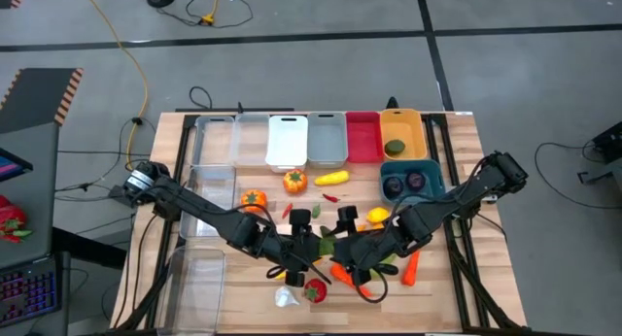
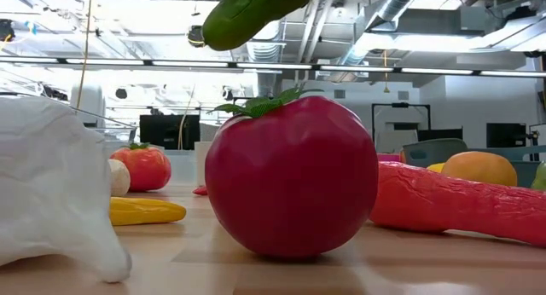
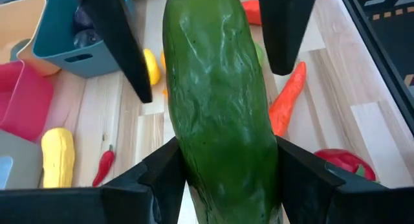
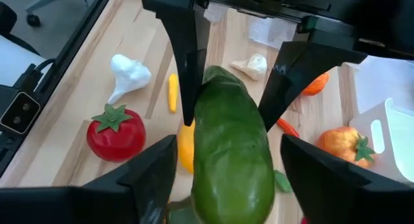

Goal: Sort produce into baskets
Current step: Put the left cucumber into the red bin

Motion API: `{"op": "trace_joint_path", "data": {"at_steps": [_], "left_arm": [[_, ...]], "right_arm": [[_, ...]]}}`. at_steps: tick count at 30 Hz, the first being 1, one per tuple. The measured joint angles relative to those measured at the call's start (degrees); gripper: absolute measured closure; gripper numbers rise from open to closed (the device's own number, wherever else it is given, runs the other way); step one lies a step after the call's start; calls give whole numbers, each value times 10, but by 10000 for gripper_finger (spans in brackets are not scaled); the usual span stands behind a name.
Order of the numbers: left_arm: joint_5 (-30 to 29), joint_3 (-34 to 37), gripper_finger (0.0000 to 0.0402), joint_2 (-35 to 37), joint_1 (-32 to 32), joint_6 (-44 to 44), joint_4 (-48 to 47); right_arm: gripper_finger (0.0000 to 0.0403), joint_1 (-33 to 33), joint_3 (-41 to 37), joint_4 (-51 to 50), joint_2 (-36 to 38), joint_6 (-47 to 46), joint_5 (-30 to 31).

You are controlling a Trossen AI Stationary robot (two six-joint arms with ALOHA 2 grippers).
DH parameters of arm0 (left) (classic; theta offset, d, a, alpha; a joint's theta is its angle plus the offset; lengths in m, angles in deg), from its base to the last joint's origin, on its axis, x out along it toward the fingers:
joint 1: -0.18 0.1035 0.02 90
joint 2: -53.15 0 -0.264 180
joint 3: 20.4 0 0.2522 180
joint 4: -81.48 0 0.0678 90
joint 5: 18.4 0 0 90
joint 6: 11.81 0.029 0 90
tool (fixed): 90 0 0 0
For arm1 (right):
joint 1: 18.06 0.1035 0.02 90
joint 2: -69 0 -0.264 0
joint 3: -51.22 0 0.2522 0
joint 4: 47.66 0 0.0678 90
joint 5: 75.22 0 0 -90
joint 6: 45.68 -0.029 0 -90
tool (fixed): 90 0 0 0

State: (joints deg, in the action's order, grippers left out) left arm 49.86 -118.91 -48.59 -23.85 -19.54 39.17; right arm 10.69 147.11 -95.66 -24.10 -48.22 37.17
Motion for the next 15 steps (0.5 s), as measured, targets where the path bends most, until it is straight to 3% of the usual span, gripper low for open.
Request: {"op": "trace_joint_path", "data": {"at_steps": [15], "left_arm": [[-1,0,209,0,0,0,-1]], "right_arm": [[235,0,0,0,0,0,0]]}}
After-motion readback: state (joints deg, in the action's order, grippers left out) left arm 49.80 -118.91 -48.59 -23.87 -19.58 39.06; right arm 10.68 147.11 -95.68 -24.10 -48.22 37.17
